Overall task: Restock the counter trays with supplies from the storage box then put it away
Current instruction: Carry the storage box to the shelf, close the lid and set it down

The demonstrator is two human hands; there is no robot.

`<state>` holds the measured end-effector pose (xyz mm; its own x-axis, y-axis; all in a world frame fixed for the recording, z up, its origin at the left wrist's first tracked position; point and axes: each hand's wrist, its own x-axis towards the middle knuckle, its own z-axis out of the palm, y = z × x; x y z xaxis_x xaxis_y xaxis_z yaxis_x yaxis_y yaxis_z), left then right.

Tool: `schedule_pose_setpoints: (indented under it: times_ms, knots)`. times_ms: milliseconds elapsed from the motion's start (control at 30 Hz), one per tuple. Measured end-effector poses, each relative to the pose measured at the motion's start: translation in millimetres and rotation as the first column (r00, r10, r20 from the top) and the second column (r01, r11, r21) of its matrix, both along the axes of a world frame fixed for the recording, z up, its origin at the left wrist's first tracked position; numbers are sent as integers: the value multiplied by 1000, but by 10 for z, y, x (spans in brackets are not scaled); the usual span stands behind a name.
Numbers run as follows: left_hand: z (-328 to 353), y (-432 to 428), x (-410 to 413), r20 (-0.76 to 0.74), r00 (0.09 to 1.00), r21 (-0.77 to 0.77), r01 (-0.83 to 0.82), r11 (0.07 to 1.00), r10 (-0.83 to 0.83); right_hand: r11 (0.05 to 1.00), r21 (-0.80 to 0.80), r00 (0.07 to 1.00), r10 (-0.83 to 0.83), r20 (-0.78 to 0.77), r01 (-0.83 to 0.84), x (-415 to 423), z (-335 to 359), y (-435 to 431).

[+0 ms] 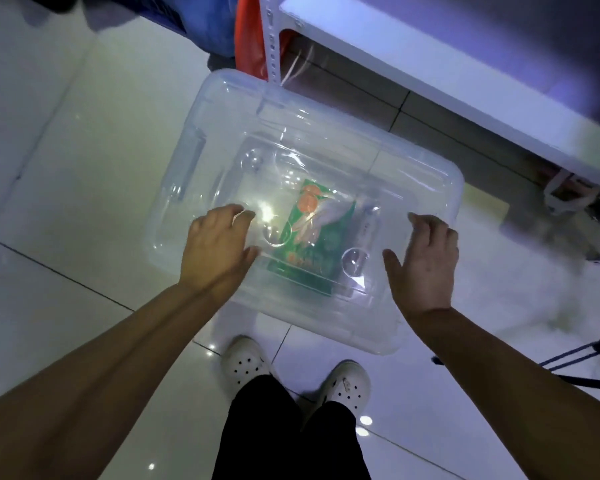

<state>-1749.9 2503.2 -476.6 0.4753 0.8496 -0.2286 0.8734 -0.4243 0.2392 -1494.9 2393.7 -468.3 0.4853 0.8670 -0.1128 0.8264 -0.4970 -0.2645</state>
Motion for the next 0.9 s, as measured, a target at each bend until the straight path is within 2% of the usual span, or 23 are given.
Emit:
schedule_pose_setpoints:
  times_ms: [67, 133, 200, 233, 300, 367, 433, 467, 500, 600, 633, 700, 767, 833, 900]
  knots:
    - [20, 338, -205, -9, 980, 34, -197, 980, 197, 980, 12, 978, 201, -52, -201, -195, 24, 276]
    - [-5, 692, -401, -7, 911, 8, -412, 911, 412, 950, 37, 945, 312, -102, -310, -382, 17, 542]
    - [-68, 1011, -556, 16, 809, -134, -580, 803, 587, 927, 52, 919, 376, -121, -372, -515, -7, 764]
    - [-121, 1141, -618, 37, 758, -255, -623, 740, 651, 919, 49, 910, 395, -126, -392, -559, -26, 854]
    - [-215, 1321, -708, 74, 664, -535, -603, 592, 744, 906, 32, 899, 422, -117, -421, -604, -80, 991]
    - [-269, 1424, -779, 72, 566, -734, -528, 428, 822, 894, 16, 888, 446, -112, -448, -619, -135, 1071]
    - [-287, 1487, -827, 41, 498, -820, -478, 314, 866, 884, 3, 878, 466, -109, -468, -618, -177, 1098]
    - [-284, 1506, -841, 40, 499, -825, -473, 311, 866, 878, 2, 873, 476, -103, -479, -612, -194, 1098]
    - [-281, 1519, -850, 66, 520, -809, -472, 351, 851, 873, 2, 869, 485, -95, -487, -608, -206, 1093]
    - [-229, 1505, -826, 217, 641, -692, -431, 579, 736, 868, 10, 866, 495, -70, -496, -594, -233, 1074]
    - [-212, 1492, -808, 237, 695, -629, -422, 652, 678, 867, 12, 865, 498, -62, -498, -594, -235, 1074]
    - [-198, 1473, -768, 187, 798, -476, -436, 764, 573, 869, 17, 867, 495, -51, -495, -606, -227, 1075]
    - [-171, 1439, -722, 131, 862, -291, -439, 850, 490, 870, 24, 869, 493, -45, -492, -619, -214, 1069]
    - [-155, 1395, -677, 97, 922, -125, -363, 923, 376, 880, 17, 878, 475, -54, -475, -613, -197, 1044]
    - [-158, 1366, -650, 87, 939, -63, -329, 942, 333, 912, 11, 910, 409, -71, -409, -565, -178, 981]
